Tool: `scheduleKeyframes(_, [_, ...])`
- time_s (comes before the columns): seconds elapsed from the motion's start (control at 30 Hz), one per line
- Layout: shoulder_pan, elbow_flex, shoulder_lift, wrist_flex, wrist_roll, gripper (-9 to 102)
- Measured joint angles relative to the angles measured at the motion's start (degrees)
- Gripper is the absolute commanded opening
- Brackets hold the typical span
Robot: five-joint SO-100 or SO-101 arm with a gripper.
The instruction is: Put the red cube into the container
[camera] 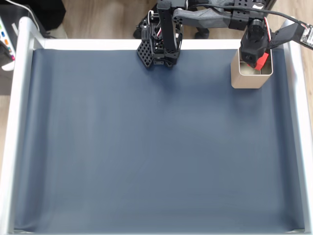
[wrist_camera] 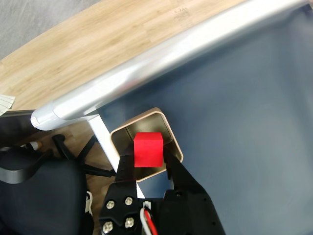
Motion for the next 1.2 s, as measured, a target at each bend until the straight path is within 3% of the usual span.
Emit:
scheduleKeyframes(0.9, [0.35, 0.0, 0.0, -0.35, -0.09, 18])
scheduleKeyframes(1.2, [2.37, -1.76, 0.0, -0.53, 0.35, 0])
